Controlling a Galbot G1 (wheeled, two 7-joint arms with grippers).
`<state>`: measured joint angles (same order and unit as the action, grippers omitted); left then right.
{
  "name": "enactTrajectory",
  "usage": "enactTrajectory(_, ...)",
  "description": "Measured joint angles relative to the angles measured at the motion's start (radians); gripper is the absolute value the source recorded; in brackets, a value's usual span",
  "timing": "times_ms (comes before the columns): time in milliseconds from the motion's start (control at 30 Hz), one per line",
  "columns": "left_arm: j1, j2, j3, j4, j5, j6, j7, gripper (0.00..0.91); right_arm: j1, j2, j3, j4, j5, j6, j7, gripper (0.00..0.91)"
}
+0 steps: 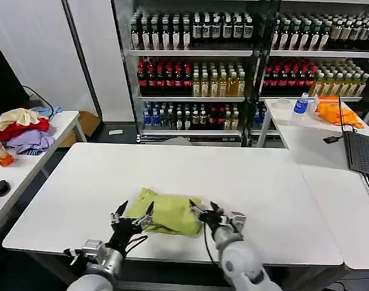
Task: Fold and organize the clothes.
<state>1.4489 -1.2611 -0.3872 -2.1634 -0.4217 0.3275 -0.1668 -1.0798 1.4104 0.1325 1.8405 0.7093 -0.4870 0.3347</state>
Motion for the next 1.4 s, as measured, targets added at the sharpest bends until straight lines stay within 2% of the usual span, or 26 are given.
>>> enactTrajectory(367, 0.042, -0.01, -0.054, -0.02, -0.007, -0.001, -0.005, 0.907, 0.081, 0.05, -0.054, -0.098, 0.081, 0.009, 0.041, 0.0)
enactTrajectory(767, 0.065, -0.022, -0.068, -0.035, -0.008, -0.001, -0.006, 0.907, 0.124, 0.019, -0.041, -0.138, 0.086, 0.012, 0.042, 0.0)
enactTrajectory(1200, 0.078, -0.033, -0.063, -0.044, -0.006, 0.0, -0.005, 0.907, 0.178, -0.132, 0.039, -0.194, 0.006, -0.013, -0.062, 0.0)
enactTrajectory(1400, 0.08, -0.042, -0.05, -0.047, 0.006, 0.0, -0.002, 0.907, 0.229, -0.203, 0.068, -0.246, -0.061, 0.005, -0.143, 0.01)
